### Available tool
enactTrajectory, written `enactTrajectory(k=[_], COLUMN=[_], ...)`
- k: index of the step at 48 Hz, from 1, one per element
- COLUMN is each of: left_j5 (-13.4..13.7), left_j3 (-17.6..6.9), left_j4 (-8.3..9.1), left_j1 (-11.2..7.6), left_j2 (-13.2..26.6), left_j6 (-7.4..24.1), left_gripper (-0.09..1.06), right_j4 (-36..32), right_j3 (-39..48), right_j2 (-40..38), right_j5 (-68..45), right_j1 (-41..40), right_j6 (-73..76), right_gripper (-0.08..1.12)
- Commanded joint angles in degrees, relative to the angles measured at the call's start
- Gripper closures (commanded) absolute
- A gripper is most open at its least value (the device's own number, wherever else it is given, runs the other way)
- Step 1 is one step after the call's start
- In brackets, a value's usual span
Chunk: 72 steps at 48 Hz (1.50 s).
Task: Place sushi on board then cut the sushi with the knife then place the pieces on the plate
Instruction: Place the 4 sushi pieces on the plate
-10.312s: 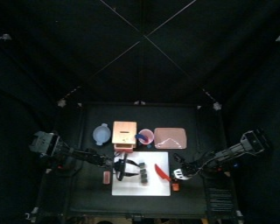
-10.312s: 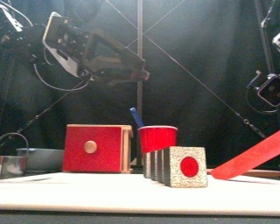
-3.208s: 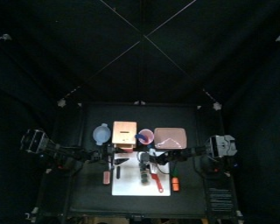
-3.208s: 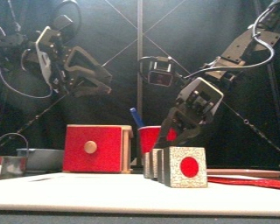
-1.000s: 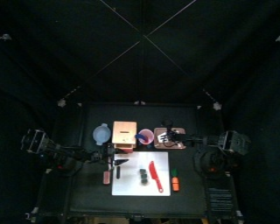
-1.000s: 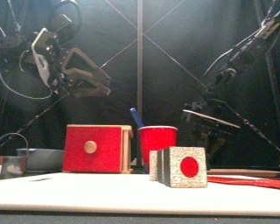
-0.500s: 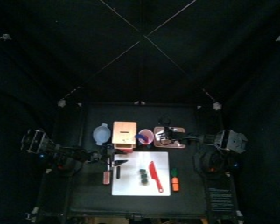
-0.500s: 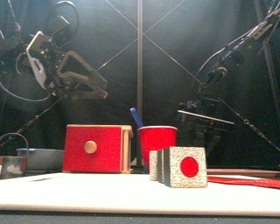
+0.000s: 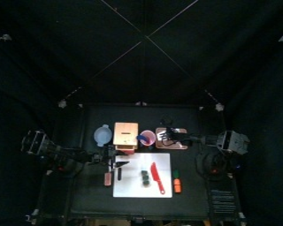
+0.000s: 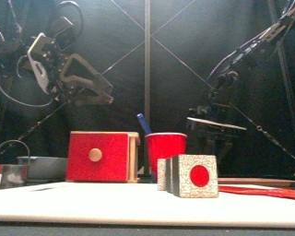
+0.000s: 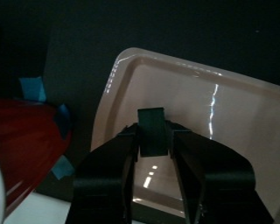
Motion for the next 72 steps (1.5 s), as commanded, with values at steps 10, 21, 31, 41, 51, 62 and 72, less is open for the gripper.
enactTrajectory(k=[10,21,31,41,51,62,72], left_j5=[-0.3,-0.3,-0.3,-0.4,-0.3,-0.4,-0.4], left_j3=[-0.5,-0.6,-0.7,-1.2,-1.8,-2.4,-3.5], left_j4=[0.18,0.18,0.18,0.18,0.18,0.09,0.09], left_j1=[-0.09,-0.09,-0.09,-0.09,0.0,0.35,1.05], left_j2=[-0.3,-0.2,-0.2,-0.2,-0.2,-0.3,-0.2], left_j6=[0.1,0.1,0.0,0.1,0.1,0.1,0.1], left_gripper=[0.15,0.15,0.15,0.15,0.15,0.15,0.15], right_j4=[-3.5,-2.8,-4.9,-5.6,-5.5,-4.5,-5.2], right_j3=[-0.2,-1.4,-1.1,2.4,4.3,2.8,1.0], right_j2=[-1.0,-1.4,-5.4,-12.7,-16.5,-13.5,-9.6], right_j5=[1.2,1.4,1.6,0.8,-8.3,-16.9,-17.2], right_j1=[2.3,3.9,6.5,12.4,22.4,30.8,34.3], right_j6=[5.7,5.1,4.4,-0.9,-9.0,-14.0,-14.2], right_gripper=[0.24,0.24,0.24,0.24,0.24,0.24,0.24])
